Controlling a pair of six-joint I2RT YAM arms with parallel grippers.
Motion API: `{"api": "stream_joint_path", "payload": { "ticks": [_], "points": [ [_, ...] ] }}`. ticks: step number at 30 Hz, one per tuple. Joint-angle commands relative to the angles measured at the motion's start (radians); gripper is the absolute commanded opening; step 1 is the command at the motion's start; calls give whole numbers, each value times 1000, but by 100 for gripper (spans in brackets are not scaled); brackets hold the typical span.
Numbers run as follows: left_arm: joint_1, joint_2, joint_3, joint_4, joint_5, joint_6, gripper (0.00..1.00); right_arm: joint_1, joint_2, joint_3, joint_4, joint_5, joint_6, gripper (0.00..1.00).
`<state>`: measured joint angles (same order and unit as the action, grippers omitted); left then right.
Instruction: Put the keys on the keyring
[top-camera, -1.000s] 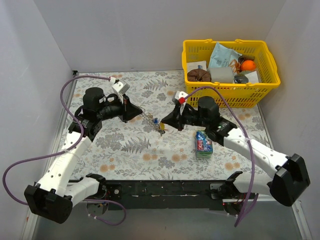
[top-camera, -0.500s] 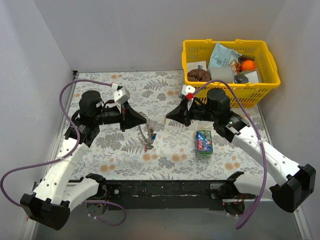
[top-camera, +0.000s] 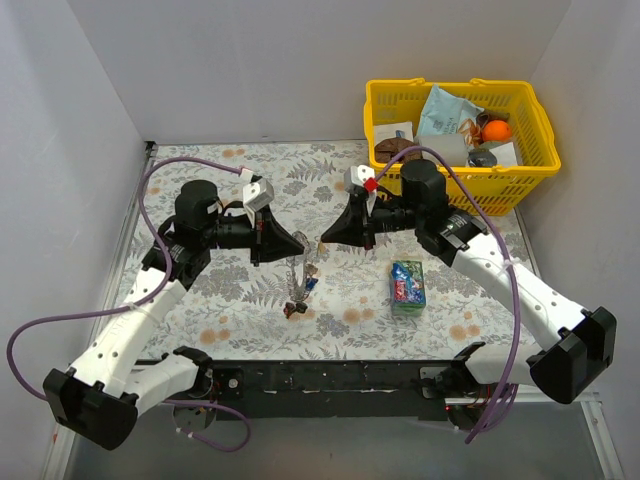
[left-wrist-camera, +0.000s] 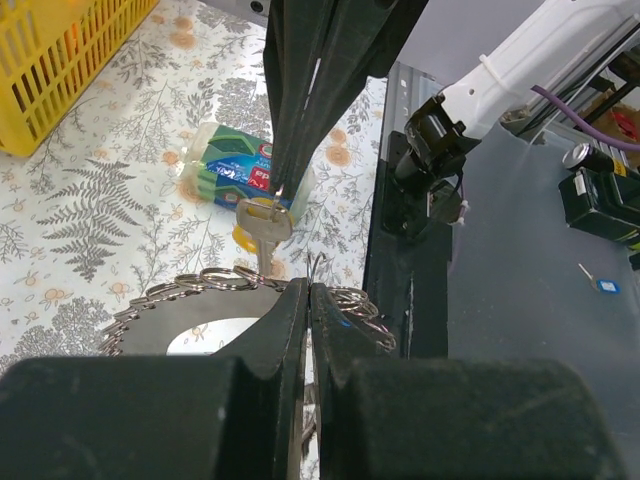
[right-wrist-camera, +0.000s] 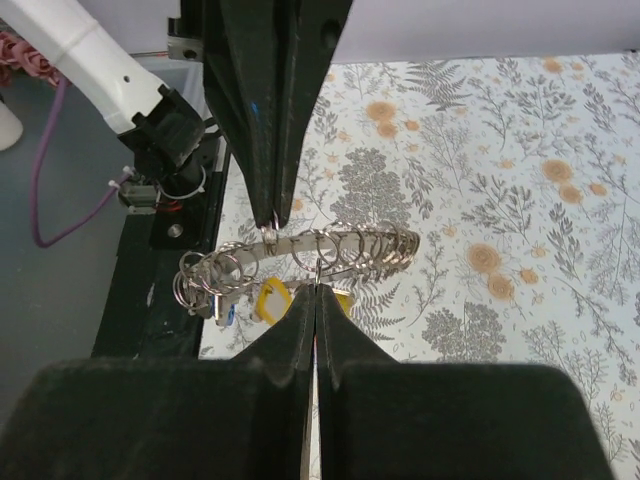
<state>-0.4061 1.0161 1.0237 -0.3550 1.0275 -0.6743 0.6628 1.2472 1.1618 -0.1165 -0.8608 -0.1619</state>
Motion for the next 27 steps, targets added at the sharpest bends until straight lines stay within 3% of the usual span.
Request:
{"api": "stream_joint_path", "payload": {
  "ticks": [1,14,27],
  "points": [
    [-19,-4,13,24,-27,22,0,-3,21,102,-83,-109,-60,1],
    [-53,19,53,-27,-130,73,0,-3,100,197,-236,-196,-114,1],
    [-86,42,82,-56,-173,90,0,-3,141,211,-262,-176,-119,1]
  ]
}}
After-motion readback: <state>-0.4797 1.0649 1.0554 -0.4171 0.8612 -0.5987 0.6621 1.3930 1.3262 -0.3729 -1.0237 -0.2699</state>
